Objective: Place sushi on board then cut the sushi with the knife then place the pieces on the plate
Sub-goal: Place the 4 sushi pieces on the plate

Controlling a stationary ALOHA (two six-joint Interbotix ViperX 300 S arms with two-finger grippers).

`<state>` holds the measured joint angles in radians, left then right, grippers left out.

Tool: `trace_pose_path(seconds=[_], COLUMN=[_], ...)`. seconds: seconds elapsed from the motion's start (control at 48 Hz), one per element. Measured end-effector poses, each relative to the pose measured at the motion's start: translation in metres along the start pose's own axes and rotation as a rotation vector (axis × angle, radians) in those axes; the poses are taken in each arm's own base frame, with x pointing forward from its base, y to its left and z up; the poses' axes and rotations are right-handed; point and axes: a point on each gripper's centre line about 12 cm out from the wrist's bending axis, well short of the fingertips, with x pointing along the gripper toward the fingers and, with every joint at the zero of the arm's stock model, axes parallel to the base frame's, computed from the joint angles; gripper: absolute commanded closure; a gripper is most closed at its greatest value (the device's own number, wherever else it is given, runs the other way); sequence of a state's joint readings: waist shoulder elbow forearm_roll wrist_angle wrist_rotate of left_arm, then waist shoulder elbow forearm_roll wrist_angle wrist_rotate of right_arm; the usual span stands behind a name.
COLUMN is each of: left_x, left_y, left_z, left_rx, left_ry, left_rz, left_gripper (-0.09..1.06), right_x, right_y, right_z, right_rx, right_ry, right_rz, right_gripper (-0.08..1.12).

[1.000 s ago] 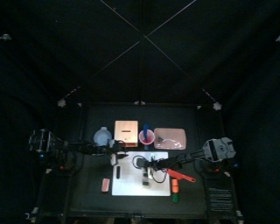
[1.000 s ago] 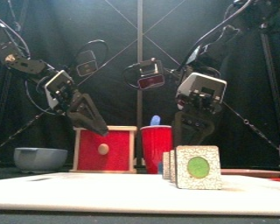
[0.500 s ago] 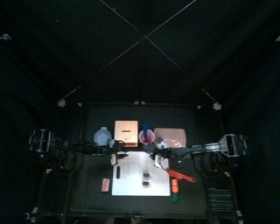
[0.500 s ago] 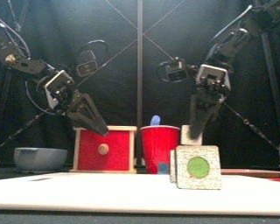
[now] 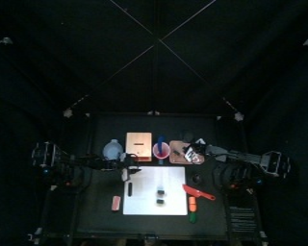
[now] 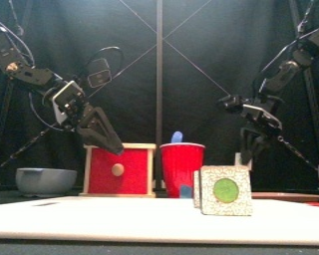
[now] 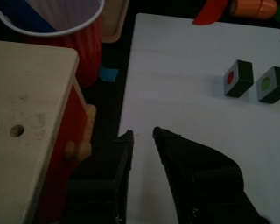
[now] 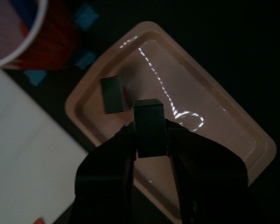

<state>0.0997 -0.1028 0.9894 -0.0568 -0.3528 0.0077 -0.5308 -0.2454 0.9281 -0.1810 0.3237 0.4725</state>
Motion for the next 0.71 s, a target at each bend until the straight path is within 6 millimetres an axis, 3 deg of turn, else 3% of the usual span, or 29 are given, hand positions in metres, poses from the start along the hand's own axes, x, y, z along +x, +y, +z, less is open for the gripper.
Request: trace_pose_path(seconds=[0.167, 0.375, 0.708], left_x=[0.0, 0.0, 0.0], left_y=[0.0, 0.0, 0.0], left_z=[0.0, 0.0, 0.0], left_rx=[-0.002, -0.002, -0.002], left_ry=[-0.002, -0.002, 0.0], left_rz=[0.0, 0.0, 0.001], left_gripper=[0.28, 0.28, 0.28], right_x=[0.02, 0.027, 0.027], right_y=[-0.005, -0.006, -0.005], right_z=[-0.008, -0.012, -0.009], right_rx=[0.013, 0.016, 0.027], right_ry=[0.055, 0.079, 0.077], right_rz=[-0.019, -0.025, -0.023], right_gripper=[0.53, 0.52, 0.23])
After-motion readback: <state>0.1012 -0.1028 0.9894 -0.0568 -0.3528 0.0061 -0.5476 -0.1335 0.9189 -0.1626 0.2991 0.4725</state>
